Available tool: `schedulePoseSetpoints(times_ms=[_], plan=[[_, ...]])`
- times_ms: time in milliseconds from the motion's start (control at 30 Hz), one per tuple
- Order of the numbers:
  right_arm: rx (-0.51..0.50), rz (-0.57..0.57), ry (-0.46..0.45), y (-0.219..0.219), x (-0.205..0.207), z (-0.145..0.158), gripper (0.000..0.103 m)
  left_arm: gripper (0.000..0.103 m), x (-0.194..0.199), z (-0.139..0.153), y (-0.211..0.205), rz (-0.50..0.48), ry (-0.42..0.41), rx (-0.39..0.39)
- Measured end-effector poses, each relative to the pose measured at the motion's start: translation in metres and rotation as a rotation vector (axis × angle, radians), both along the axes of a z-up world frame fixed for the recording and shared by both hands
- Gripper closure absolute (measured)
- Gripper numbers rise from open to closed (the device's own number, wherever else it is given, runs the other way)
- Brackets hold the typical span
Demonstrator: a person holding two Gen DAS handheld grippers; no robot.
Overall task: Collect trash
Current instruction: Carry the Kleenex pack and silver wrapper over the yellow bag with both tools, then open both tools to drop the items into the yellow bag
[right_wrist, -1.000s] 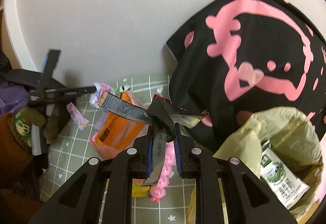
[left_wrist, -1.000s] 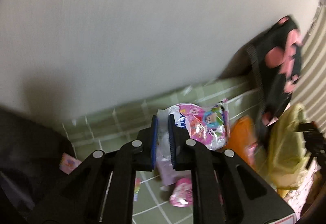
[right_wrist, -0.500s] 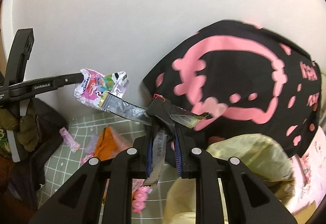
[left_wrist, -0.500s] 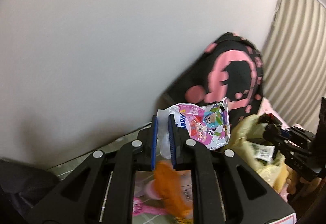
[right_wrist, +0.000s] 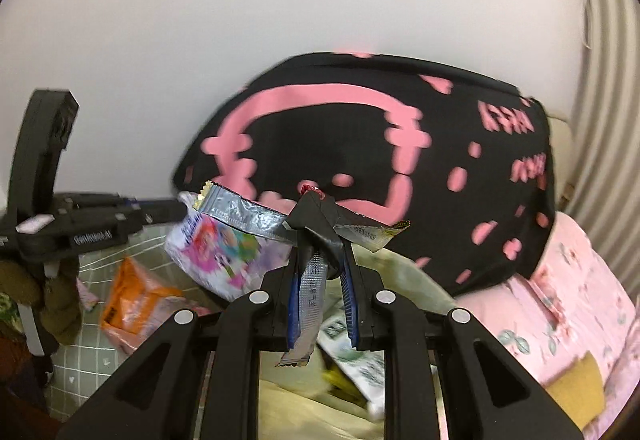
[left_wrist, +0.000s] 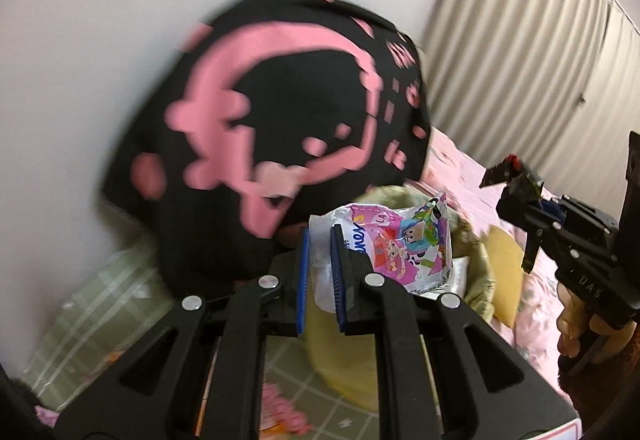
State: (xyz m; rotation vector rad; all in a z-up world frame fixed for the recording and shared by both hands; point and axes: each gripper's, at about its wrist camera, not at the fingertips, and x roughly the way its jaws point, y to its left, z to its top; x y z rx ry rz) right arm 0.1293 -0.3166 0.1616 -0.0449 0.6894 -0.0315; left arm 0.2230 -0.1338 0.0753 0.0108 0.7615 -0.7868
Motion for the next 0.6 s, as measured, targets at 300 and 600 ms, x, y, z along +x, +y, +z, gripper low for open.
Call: schedulePoseSetpoints(times_ms=[300, 600], plan=[[0.011, -0.09, 0.045, -0.047, -0.008, -0.012, 0.085, 0.092, 0.011, -0.032, -0.076, -0.105, 0.073, 0.052], [0.033, -0.08, 0.097, -0.054, 0.0, -0.033, 0.085, 0.064, 0.012, -0.042, -0.084, -0.103, 0.123, 0.033]])
